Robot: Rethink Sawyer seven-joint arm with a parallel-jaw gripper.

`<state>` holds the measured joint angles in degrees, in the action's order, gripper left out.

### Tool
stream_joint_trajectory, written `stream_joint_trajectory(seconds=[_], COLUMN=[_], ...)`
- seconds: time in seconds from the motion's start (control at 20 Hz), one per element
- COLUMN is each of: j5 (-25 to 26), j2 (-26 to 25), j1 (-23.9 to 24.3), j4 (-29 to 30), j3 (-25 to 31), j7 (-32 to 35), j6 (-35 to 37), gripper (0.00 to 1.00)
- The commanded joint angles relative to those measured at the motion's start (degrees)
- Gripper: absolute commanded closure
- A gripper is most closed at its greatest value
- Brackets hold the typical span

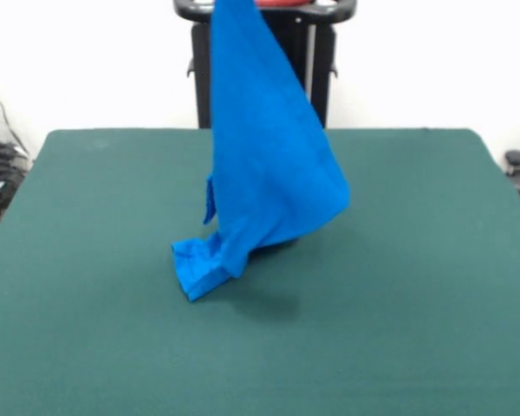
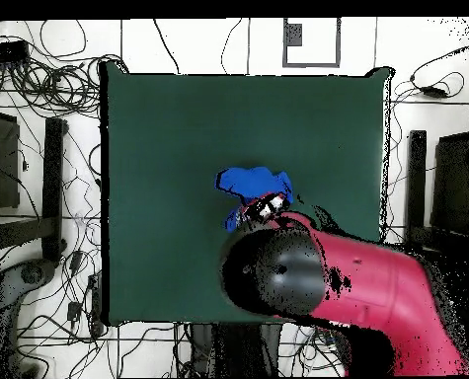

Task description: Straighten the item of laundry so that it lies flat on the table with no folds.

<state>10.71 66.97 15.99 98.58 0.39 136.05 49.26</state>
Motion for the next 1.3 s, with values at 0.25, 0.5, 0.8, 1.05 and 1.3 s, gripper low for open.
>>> stream_joint_trajectory(seconds=[0.25,0.5,0.8,1.05,1.3], j5=[0.0,0.7,0.1,1.7,3.2], j2=[-2.3,-2.9,-4.4,-5.4,-5.9], j1=[6.6,8.6,11.8,14.1,15.3], j4=[1.4,2.5,7.6,10.0,11.0], j3=[10.4,12.7,16.0,18.5,20.2], j7=[-19.5,-18.9,-16.3,-14.2,-13.4], j6=[3.4,1.3,-9.4,-14.9,-16.4], gripper=[1.00,1.00,1.00,1.00,1.00])
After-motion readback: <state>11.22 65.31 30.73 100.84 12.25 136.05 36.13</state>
